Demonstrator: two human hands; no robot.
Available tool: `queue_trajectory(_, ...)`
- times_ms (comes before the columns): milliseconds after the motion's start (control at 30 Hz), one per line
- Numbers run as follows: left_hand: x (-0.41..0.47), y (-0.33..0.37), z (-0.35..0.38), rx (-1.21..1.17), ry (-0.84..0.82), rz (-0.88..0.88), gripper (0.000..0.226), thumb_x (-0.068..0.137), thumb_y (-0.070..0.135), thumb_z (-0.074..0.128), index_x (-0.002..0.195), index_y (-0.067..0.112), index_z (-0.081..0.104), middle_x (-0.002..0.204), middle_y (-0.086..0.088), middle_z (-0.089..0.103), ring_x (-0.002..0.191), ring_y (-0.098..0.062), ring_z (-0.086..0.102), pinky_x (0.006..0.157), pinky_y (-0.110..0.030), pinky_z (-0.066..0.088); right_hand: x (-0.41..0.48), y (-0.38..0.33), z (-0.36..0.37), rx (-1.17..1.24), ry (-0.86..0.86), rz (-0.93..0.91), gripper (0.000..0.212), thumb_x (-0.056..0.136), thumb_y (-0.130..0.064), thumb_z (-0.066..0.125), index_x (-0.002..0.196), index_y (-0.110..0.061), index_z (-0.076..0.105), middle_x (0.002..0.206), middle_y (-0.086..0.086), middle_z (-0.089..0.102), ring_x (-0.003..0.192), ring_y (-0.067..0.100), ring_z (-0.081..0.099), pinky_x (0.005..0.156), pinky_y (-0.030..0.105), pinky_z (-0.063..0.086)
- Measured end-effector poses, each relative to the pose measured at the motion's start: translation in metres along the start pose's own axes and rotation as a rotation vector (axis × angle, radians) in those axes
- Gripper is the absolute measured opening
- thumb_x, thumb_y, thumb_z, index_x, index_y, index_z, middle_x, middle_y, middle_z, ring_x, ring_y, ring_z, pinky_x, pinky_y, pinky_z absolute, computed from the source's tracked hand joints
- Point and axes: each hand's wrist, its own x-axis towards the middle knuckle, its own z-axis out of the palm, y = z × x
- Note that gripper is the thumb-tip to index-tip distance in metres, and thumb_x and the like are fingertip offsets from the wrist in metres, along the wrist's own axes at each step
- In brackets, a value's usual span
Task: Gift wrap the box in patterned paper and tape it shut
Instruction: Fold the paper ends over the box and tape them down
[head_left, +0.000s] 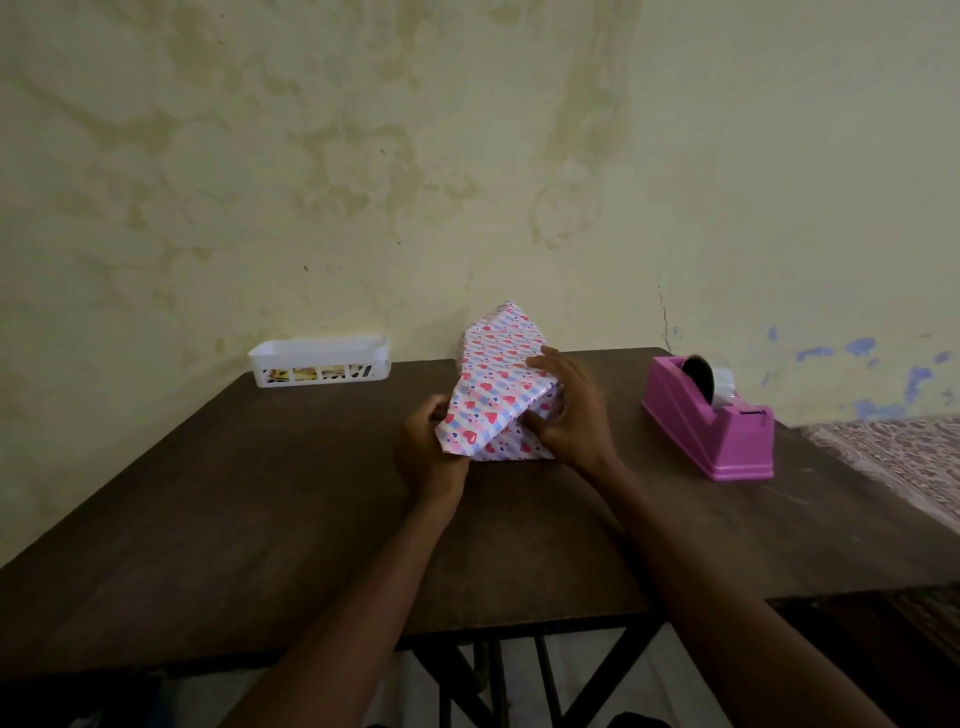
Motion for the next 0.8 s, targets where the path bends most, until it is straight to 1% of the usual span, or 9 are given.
queue_trajectory(67,-0.001,0.001,-0.002,-0.006,0.010,0.001,0.023,0.091,0.016,0.061,0.112,0.010,0.066,0.108,-0.004,0.069,0.098,-0.017,0.065,0.075,-0.024,0.050,0.000,-0.001,-0.002,-0.006,-0.015,0.008,0.071,0.068,-0.019,0.088,0.131,-0.018,0.056,0.143,0.003,0.052,0.135,0.018,0.044,0.112,0.031,0.035)
queue_trajectory(133,0.003,0.001,-0.004,-0.047,0.033,-0.049,0.021,0.091,0.013,0.061,0.111,0.008,0.067,0.106,-0.005,0.069,0.097,-0.019,0.065,0.073,-0.021,0.048,0.001,-0.003,-0.002,0.021,0.004,0.035,0.075,0.069,-0.021,0.088,0.135,-0.016,0.053,0.143,0.002,0.051,0.132,0.013,0.045,0.107,0.015,0.033)
queue_trajectory(200,0.009,-0.002,-0.006,-0.031,0.019,-0.163,0.023,0.094,0.011,0.056,0.114,0.005,0.064,0.109,-0.009,0.067,0.102,-0.023,0.063,0.075,-0.020,0.043,0.002,-0.006,-0.001,0.086,0.043,0.032,0.081,0.069,-0.025,0.089,0.138,-0.015,0.048,0.144,0.000,0.049,0.131,0.009,0.046,0.103,0.009,0.038)
queue_trajectory(333,0.021,-0.003,-0.011,-0.121,0.032,-0.349,0.021,0.096,0.008,0.051,0.114,0.002,0.058,0.108,-0.012,0.061,0.106,-0.027,0.061,0.085,-0.032,0.049,0.003,-0.013,0.003,0.163,0.106,0.013,0.082,0.071,-0.032,0.087,0.141,-0.017,0.047,0.140,-0.006,0.053,0.125,0.004,0.052,0.102,0.027,0.049)
queue_trajectory(400,0.020,0.002,-0.012,-0.210,0.057,-0.372,0.016,0.095,0.004,0.051,0.109,0.005,0.059,0.103,-0.010,0.060,0.101,-0.025,0.061,0.080,-0.032,0.049,0.002,-0.013,0.002,0.165,0.116,0.031,0.081,0.073,-0.035,0.085,0.142,-0.019,0.046,0.139,-0.007,0.055,0.122,0.004,0.055,0.100,0.034,0.052)
queue_trajectory(500,0.015,0.007,-0.010,-0.308,0.034,-0.367,0.025,0.094,0.002,0.051,0.117,0.004,0.060,0.113,-0.010,0.064,0.100,-0.024,0.062,0.070,-0.025,0.050,0.001,-0.011,0.000,0.129,0.107,0.006,0.080,0.077,-0.038,0.082,0.146,-0.024,0.043,0.143,-0.006,0.053,0.125,0.006,0.054,0.099,0.043,0.052)
queue_trajectory(567,0.014,0.010,-0.010,-0.339,0.048,-0.346,0.022,0.094,0.005,0.053,0.113,0.009,0.064,0.109,-0.005,0.066,0.091,-0.015,0.061,0.062,-0.018,0.047,0.001,-0.010,0.000,0.102,0.093,-0.003,0.080,0.078,-0.040,0.081,0.147,-0.024,0.042,0.146,-0.005,0.050,0.127,0.008,0.052,0.100,0.045,0.051)
queue_trajectory(667,0.014,0.008,-0.010,-0.371,0.029,-0.371,0.023,0.095,0.007,0.053,0.116,0.009,0.062,0.104,0.000,0.062,0.091,-0.012,0.058,0.062,-0.016,0.044,0.001,-0.014,0.001,0.081,0.117,-0.007,0.080,0.078,-0.041,0.079,0.147,-0.022,0.043,0.145,-0.005,0.051,0.127,0.009,0.053,0.099,0.046,0.052)
queue_trajectory(800,0.015,0.004,-0.009,-0.477,0.024,-0.530,0.038,0.090,0.017,0.063,0.125,0.009,0.051,0.116,-0.005,0.059,0.096,-0.013,0.055,0.064,-0.020,0.042,0.002,-0.025,0.003,0.055,0.178,-0.045,0.073,0.081,-0.045,0.071,0.145,-0.030,0.040,0.140,-0.010,0.053,0.123,0.008,0.049,0.101,0.048,0.048)
